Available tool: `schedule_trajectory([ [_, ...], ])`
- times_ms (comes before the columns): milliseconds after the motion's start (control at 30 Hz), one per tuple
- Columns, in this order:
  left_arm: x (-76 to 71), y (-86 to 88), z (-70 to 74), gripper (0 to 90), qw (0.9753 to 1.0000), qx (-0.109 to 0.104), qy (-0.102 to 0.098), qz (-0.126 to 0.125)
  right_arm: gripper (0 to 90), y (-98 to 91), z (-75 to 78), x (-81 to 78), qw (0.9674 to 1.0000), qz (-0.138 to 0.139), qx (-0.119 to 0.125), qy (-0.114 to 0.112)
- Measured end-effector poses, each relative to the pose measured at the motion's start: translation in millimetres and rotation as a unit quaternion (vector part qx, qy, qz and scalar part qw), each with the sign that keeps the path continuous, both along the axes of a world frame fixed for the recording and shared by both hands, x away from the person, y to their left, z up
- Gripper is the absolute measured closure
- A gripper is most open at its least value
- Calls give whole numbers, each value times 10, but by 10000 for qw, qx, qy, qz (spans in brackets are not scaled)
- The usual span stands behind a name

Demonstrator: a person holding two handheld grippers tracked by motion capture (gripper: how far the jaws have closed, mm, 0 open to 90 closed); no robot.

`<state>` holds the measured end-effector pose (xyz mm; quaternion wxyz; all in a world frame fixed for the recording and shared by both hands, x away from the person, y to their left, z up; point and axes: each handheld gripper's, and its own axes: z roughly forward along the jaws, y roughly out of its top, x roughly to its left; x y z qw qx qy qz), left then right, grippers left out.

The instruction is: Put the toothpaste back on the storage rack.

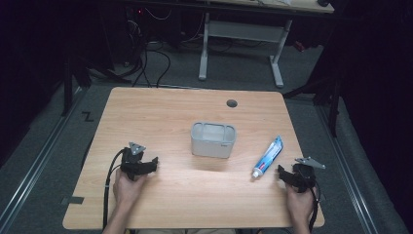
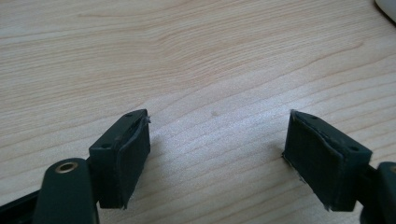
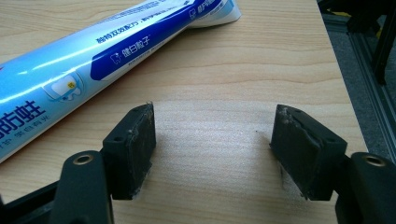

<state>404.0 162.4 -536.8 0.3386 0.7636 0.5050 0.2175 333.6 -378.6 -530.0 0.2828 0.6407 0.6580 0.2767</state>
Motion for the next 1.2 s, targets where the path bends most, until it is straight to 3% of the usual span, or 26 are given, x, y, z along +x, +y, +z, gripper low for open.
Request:
schedule_trajectory([
  [433, -30, 15, 1, 237, 10000, -8, -3, -35, 294, 35, 1, -11, 9999, 155, 7, 20],
  [600, -25, 21, 1, 244, 10000, -23, 3, -48, 246, 45, 2, -7, 9998, 203, 49, 65],
  [867, -26, 16, 3, 248, 10000, -2, 2, -85, 341, 71, 8, -73, 9995, 269, 135, 6],
  [1033, -26, 16, 3, 247, 10000, -5, 2, -92, 371, 63, 82, -87, 9991, 211, 305, 190],
  [1133, -26, 14, 2, 247, 9999, -7, 0, -104, 410, 79, 150, -121, 9990, 211, 391, -32],
  [1200, -27, 14, 2, 247, 9999, -7, 0, -104, 437, 117, 191, -171, 9989, 236, 314, -265],
])
